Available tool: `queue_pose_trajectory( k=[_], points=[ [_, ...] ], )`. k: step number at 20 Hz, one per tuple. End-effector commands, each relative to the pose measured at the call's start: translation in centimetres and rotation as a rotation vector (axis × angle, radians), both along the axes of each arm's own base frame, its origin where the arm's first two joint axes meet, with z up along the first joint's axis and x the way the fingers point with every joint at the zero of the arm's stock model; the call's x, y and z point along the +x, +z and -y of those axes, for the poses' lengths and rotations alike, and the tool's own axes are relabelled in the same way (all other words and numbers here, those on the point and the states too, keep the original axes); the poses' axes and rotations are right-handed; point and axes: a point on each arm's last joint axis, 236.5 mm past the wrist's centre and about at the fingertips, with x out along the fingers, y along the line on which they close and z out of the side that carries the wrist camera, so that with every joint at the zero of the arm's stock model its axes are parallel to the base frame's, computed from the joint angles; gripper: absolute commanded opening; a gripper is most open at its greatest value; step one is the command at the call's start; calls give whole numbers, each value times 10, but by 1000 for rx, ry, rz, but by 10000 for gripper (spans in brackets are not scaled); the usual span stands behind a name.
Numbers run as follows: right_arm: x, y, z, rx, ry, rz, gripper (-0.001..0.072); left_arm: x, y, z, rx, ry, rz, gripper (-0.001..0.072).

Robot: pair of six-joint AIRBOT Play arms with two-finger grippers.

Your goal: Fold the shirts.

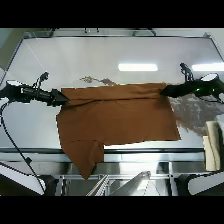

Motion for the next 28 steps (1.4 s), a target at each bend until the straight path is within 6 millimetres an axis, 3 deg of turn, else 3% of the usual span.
queue_pose_trajectory(
  k=[1,2,3,5,8,10,13,18,22,24,25,26,28],
  points=[
    [-29,8,29,-67,-15,-111,311,-2,28,-12,-40,-11,-28,609],
    [-39,16,49,-118,-34,-130,324,-1,41,-19,-51,-6,-47,687],
    [-48,25,62,-144,-44,-144,324,-4,52,-27,-64,6,-78,685],
    [-75,39,73,-118,-40,-191,325,-20,64,-36,-90,12,-136,527],
    [-133,34,74,-60,-38,-289,324,-77,53,-33,-58,31,-218,528],
    [-173,21,74,-18,-73,-353,324,-110,42,-27,-53,121,-232,528],
    [-217,-2,67,53,-126,-451,324,-154,22,-14,-31,243,-270,528],
    [-235,-28,52,104,-117,-487,324,-192,-5,-1,40,327,-307,528],
    [-225,-34,26,226,-97,-481,323,-207,-6,7,40,329,-313,528],
    [-221,-35,11,259,-69,-481,317,-219,-12,-1,108,327,-350,528],
    [-222,-36,6,258,-51,-488,146,-228,-16,-7,158,326,-384,528],
    [-222,-36,2,255,-38,-490,19,-238,-21,-14,205,329,-425,528],
    [-221,-36,0,250,-30,-489,19,-250,-21,-15,223,323,-488,528]
  ],
)
